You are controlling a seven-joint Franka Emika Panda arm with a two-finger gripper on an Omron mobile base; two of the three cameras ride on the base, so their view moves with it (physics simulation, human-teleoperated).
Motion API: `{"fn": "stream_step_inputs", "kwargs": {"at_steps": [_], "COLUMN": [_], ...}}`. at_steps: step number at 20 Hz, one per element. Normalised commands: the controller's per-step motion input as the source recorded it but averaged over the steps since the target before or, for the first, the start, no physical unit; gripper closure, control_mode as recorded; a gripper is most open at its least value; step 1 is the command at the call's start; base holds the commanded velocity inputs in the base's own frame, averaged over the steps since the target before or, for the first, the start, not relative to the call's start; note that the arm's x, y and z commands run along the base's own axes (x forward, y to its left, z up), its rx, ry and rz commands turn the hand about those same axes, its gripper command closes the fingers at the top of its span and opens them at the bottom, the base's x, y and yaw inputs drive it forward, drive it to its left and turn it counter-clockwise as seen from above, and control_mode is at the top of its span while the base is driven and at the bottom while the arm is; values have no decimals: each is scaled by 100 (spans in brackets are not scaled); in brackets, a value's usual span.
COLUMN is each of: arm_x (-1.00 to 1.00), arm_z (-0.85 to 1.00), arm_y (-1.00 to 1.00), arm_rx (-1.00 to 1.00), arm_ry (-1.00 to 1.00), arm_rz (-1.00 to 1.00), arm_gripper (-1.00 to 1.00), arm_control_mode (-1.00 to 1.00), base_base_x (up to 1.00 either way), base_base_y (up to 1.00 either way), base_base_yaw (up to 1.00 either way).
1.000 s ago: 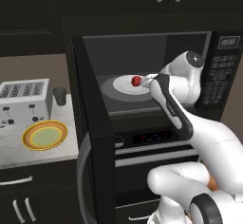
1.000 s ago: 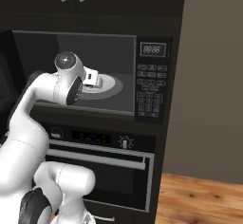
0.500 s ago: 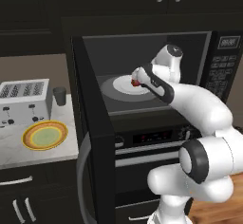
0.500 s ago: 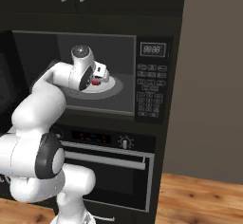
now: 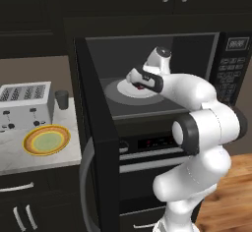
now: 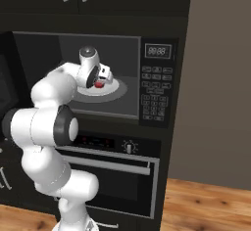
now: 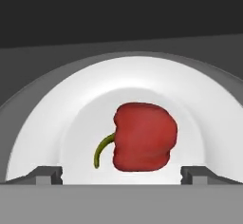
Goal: Pick the bell pepper from the microwave and place it on plate located on the counter.
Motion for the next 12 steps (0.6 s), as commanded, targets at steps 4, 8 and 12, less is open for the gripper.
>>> {"fn": "stream_step_inputs", "kwargs": {"at_steps": [4,8,12], "arm_x": [51,24,2], "arm_z": [0,-20,-39], "arm_y": [-2,-2,0], "arm_rx": [0,0,0], "arm_ry": [0,0,0], "arm_rz": [0,0,0], "arm_gripper": [-100,-100,-100], "arm_control_mode": [-100,-100,-100], "base_base_x": [0,0,0], "base_base_y": [0,0,0], "base_base_yaw": [0,0,0]}}
